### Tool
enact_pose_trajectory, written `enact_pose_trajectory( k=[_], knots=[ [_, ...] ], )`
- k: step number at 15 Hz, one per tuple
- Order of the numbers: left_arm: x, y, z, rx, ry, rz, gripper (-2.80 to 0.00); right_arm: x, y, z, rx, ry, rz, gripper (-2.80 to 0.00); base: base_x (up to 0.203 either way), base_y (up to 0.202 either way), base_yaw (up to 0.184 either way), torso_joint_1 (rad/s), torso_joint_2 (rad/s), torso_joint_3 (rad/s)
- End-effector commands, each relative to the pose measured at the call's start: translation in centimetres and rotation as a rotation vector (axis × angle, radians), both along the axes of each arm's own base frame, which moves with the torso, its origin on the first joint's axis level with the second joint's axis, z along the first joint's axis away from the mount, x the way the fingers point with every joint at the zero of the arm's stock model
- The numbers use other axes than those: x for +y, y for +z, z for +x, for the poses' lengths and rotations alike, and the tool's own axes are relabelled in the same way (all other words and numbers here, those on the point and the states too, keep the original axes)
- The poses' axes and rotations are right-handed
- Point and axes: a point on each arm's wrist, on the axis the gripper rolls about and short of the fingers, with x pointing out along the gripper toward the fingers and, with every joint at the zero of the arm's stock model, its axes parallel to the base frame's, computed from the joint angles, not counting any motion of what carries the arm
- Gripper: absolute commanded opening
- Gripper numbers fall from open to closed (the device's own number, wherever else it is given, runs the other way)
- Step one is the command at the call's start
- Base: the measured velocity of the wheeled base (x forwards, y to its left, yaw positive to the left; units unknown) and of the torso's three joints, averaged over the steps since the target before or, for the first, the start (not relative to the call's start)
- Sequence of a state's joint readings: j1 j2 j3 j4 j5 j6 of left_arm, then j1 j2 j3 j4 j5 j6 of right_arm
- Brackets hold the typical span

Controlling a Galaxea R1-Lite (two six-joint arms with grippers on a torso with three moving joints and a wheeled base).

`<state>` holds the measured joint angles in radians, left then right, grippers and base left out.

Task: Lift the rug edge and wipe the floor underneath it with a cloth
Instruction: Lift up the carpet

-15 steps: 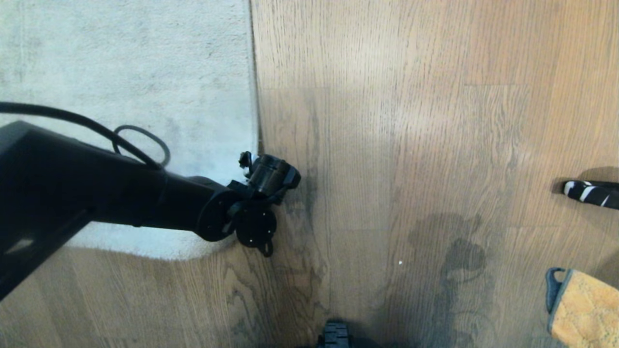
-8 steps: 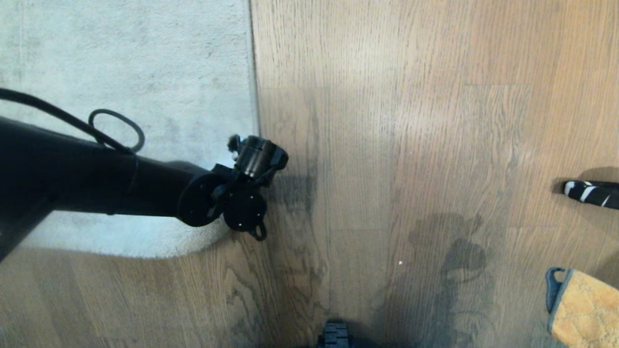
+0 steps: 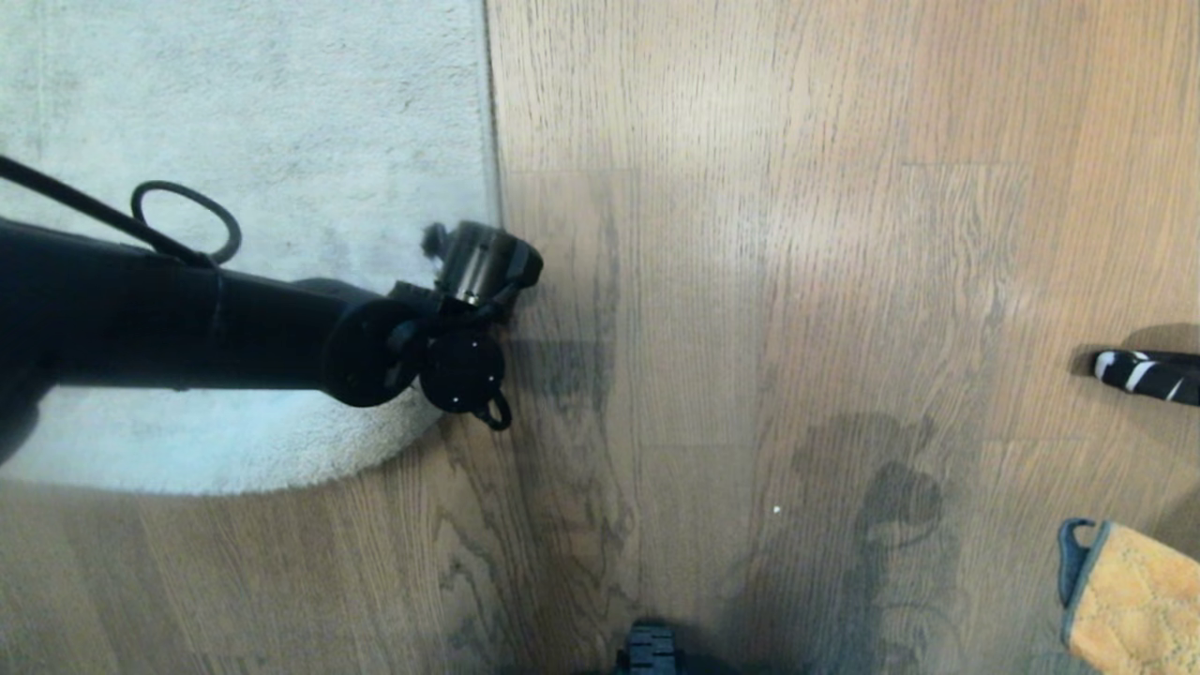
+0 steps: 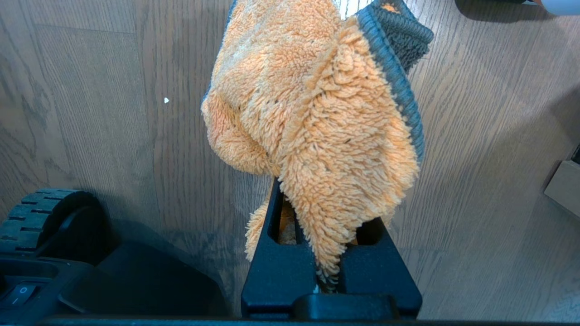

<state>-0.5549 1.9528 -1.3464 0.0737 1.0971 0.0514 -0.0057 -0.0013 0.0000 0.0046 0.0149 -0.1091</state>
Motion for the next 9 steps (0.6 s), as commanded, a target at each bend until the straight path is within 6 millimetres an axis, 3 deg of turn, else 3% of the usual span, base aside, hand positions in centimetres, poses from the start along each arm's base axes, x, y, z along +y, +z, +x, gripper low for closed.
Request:
enact_pose_trajectory(
  k=[1,6,9],
  knots=[
    [-0.6,0.6,-0.8,-0.015,-0.022,-0.01,0.0,0.0,0.0,0.0,0.001,0.001,-0.001,-2.8,0.0,0.0,0.0,0.0,0.0,0.0],
    [-2.3,0.3,-2.0,-0.031,-0.068,-0.047,0.0,0.0,0.0,0.0,0.001,0.0,-0.001,-2.8,0.0,0.0,0.0,0.0,0.0,0.0],
    [-2.4,-0.7,-2.4,-0.007,-0.072,-0.036,0.0,0.0,0.0,0.0,0.001,0.0,-0.001,-2.8,0.0,0.0,0.0,0.0,0.0,0.0]
  ],
)
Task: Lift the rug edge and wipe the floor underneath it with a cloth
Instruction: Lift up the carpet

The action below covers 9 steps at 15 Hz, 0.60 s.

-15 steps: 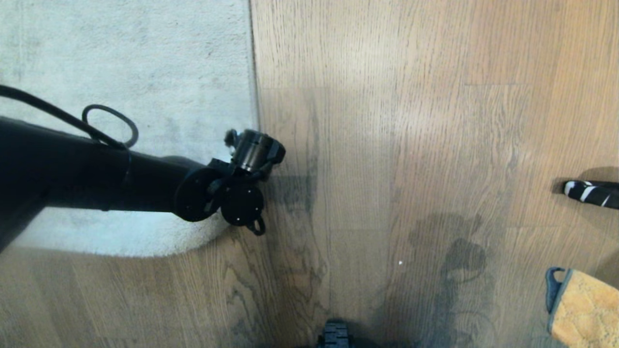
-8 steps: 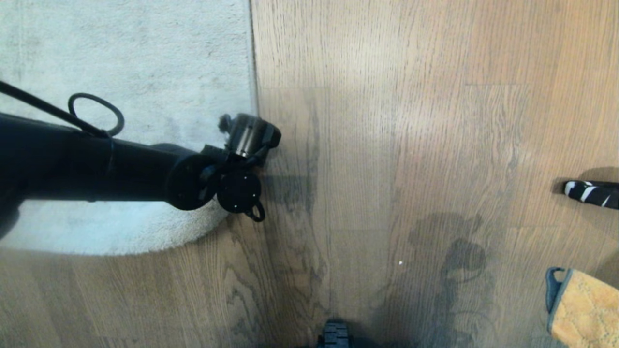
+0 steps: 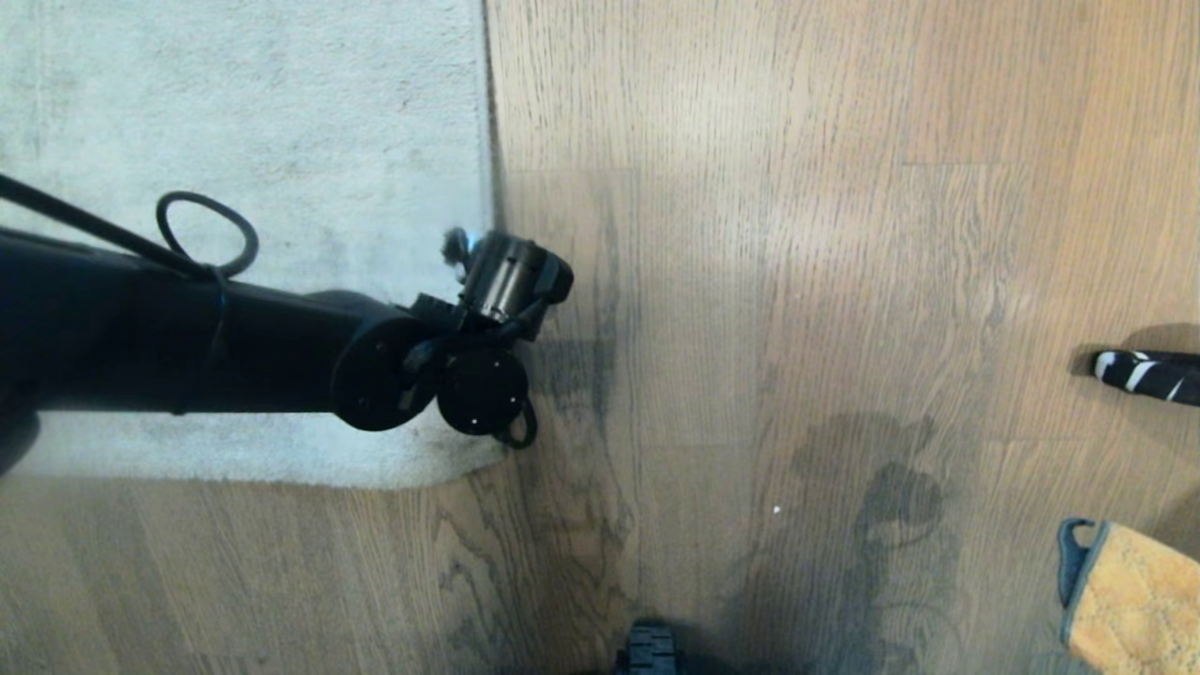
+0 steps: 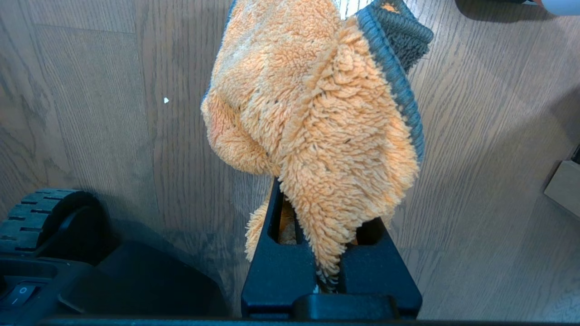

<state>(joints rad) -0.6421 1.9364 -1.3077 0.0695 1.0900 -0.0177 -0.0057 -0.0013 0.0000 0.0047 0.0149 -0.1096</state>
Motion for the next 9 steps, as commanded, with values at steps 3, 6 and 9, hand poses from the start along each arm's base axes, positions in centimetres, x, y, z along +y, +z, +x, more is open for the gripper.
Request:
enact_pose_trajectory(
  k=[3,6,9],
  knots=[
    [0.4,-1.9,-0.8,0.059,-0.002,0.044,0.0,0.0,0.0,0.0,0.001,0.0,-0.001,-2.8,0.0,0.0,0.0,0.0,0.0,0.0],
    [0.0,-3.7,-1.9,0.107,-0.029,0.077,0.0,0.0,0.0,0.0,0.001,0.0,-0.001,-2.8,0.0,0.0,0.0,0.0,0.0,0.0],
    [-0.6,-4.7,-2.3,0.133,-0.046,0.102,0.0,0.0,0.0,0.0,0.001,0.0,-0.001,-2.8,0.0,0.0,0.0,0.0,0.0,0.0]
  ],
)
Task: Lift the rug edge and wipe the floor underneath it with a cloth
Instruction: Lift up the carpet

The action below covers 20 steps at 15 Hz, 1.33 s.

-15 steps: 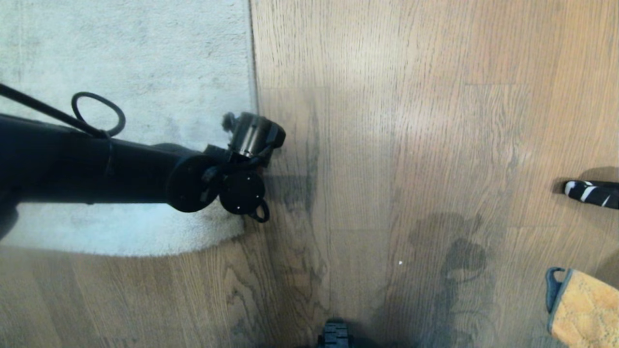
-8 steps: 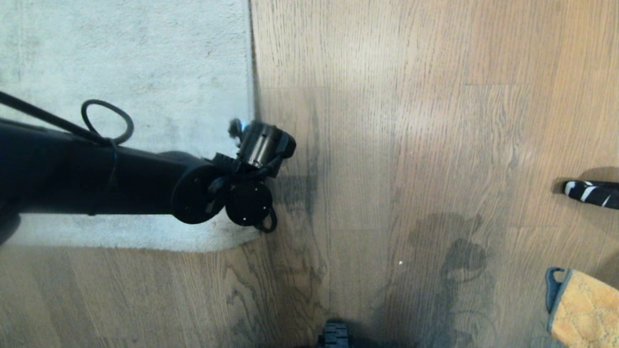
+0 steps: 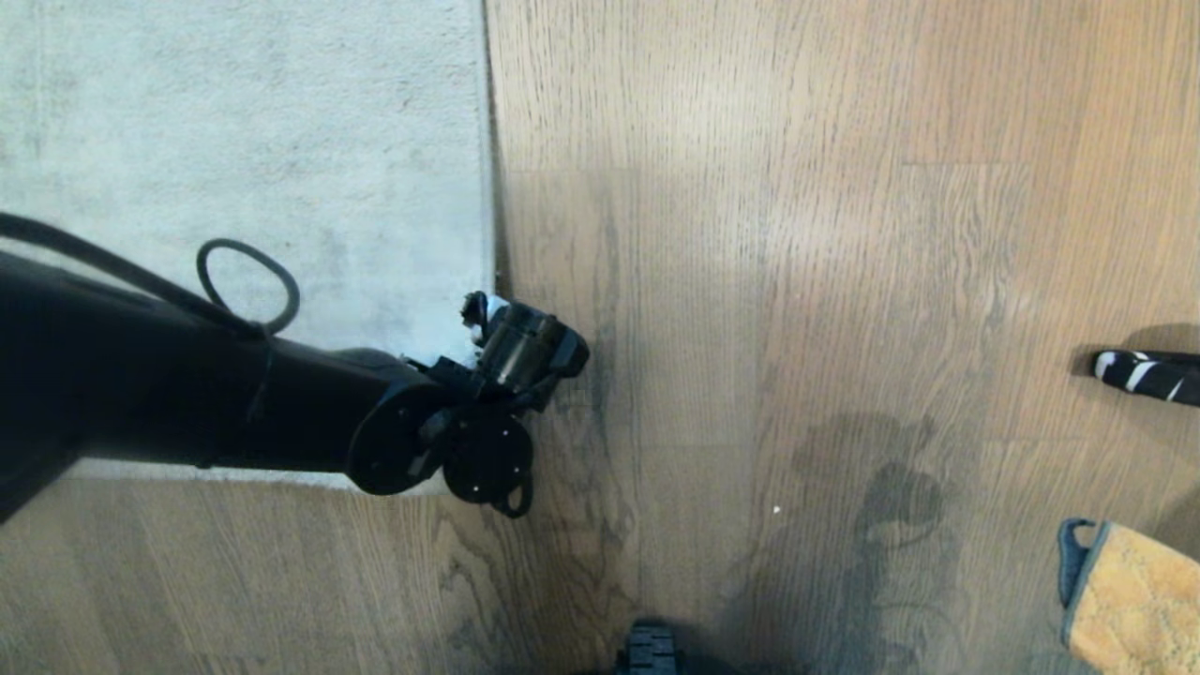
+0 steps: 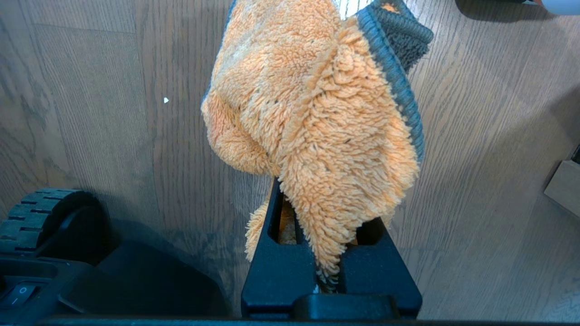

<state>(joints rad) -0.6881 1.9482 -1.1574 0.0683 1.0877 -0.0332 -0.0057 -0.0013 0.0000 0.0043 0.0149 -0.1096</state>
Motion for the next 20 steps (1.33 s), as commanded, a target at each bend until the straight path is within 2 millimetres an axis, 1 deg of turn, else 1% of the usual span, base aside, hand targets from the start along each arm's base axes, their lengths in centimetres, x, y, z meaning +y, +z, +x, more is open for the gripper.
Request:
enact_pose_trajectory(
  k=[1,4,5,10,18,19,20],
  knots=[
    [-0.4,-0.8,-0.2,0.015,-0.007,0.018,0.0,0.0,0.0,0.0,0.002,0.0,-0.001,-2.8,0.0,0.0,0.0,0.0,0.0,0.0],
    [-0.6,-1.2,-0.2,0.021,-0.01,0.021,0.0,0.0,0.0,0.0,0.002,0.0,-0.001,-2.8,0.0,0.0,0.0,0.0,0.0,0.0],
    [-0.6,-1.6,-0.1,0.031,-0.01,0.03,0.0,0.0,0.0,0.0,0.002,0.0,-0.001,-2.8,0.0,0.0,0.0,0.0,0.0,0.0],
    [-0.2,-2.7,0.1,0.058,0.006,0.06,0.0,0.0,0.0,0.0,0.002,0.0,-0.001,-2.8,0.0,0.0,0.0,0.0,0.0,0.0],
    [-0.2,-3.1,0.3,0.073,0.007,0.076,0.0,0.0,0.0,0.0,0.002,0.001,-0.001,-2.8,0.0,0.0,0.0,0.0,0.0,0.0],
    [-0.2,-3.1,0.3,0.072,0.006,0.076,-0.76,0.0,0.0,0.0,0.002,0.0,-0.001,-2.8,0.0,0.0,0.0,0.0,0.0,0.0],
    [-0.2,-3.1,0.2,0.074,0.004,0.077,-2.8,0.0,0.0,0.0,0.002,0.0,-0.001,-2.8,0.0,0.0,0.0,0.0,0.0,0.0]
  ],
)
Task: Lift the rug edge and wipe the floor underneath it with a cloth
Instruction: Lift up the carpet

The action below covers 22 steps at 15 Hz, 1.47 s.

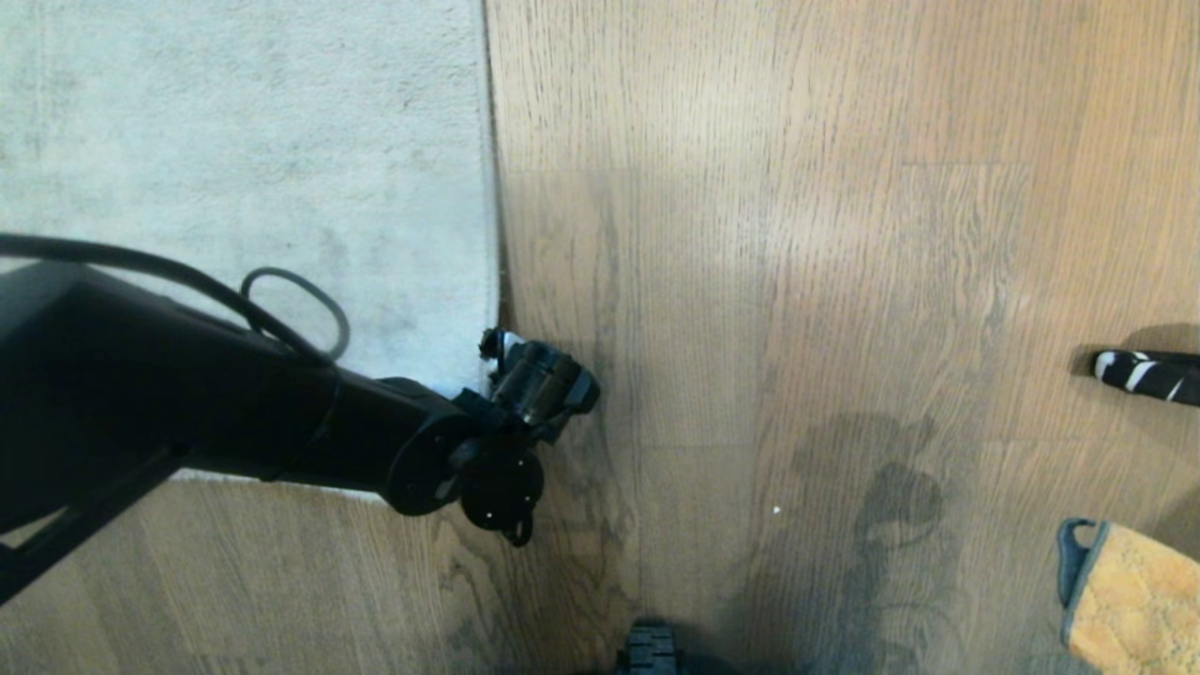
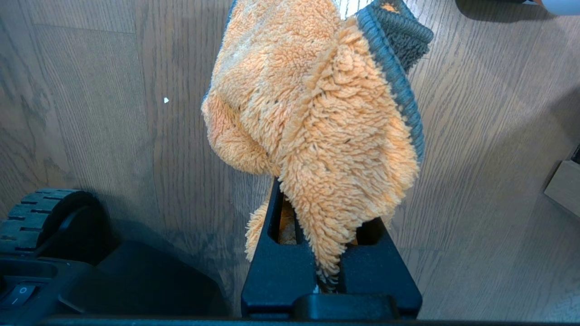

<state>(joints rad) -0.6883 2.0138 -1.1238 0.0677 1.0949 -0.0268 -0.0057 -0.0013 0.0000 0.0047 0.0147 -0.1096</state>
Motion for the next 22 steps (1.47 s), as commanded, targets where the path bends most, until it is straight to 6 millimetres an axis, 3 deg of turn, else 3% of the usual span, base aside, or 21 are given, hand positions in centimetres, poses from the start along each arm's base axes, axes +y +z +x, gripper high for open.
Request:
enact_pose_trajectory(
  k=[1,8,12,22],
  knots=[
    [-0.1,-0.1,-0.1,-0.002,-0.001,0.005,-2.8,0.0,0.0,0.0,0.001,0.001,-0.001,-2.8,0.0,0.0,0.0,0.0,0.0,0.0],
    [0.1,-0.2,-0.3,0.003,0.002,0.009,-2.8,0.0,0.0,0.0,0.001,0.0,-0.001,-2.8,0.0,0.0,0.0,0.0,0.0,0.0],
    [0.5,0.7,-0.7,-0.013,0.003,-0.004,-2.8,0.0,0.0,0.0,0.001,0.001,-0.001,-2.8,0.0,0.0,0.0,0.0,0.0,0.0],
    [2.8,7.2,-3.2,-0.157,0.002,-0.132,-2.8,0.0,0.0,0.0,0.001,0.0,-0.001,-2.8,0.0,0.0,0.0,0.0,0.0,0.0]
  ],
)
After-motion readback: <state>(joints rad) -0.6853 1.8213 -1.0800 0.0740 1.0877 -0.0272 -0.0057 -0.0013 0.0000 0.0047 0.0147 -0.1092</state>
